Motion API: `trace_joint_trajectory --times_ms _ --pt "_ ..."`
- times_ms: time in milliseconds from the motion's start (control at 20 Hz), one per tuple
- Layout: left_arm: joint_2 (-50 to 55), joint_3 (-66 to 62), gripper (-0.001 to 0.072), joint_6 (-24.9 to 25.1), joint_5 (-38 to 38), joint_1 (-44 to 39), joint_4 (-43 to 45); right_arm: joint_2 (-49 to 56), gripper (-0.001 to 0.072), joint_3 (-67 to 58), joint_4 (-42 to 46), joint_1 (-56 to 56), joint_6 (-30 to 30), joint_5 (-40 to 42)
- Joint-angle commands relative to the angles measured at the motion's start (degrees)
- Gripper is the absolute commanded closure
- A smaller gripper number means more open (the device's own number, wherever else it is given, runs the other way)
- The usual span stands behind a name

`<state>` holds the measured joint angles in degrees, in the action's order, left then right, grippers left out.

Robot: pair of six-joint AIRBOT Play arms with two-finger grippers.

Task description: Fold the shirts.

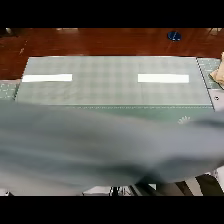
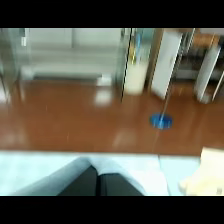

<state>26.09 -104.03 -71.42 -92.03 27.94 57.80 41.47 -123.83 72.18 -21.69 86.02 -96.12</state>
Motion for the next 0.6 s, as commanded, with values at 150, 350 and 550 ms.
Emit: trace_joint_trajectory --times_ms 150,350,550 --pt "1.9 39.1 0.0684 0.2 -2.5 -1.4 -3.4 4.2 0.0689 31.8 -3.1 0.0 -2.3 -6.9" --pt "9.5 54.7 0.0685 5.9 12.6 -7.5 -3.4 10.0 0.0689 47.6 -3.5 1.4 -5.6 9.7" --pt "25.4 50.3 0.0684 7.4 37.6 -14.6 -3.9 21.7 0.0689 47.8 -2.6 9.9 -8.4 34.3"
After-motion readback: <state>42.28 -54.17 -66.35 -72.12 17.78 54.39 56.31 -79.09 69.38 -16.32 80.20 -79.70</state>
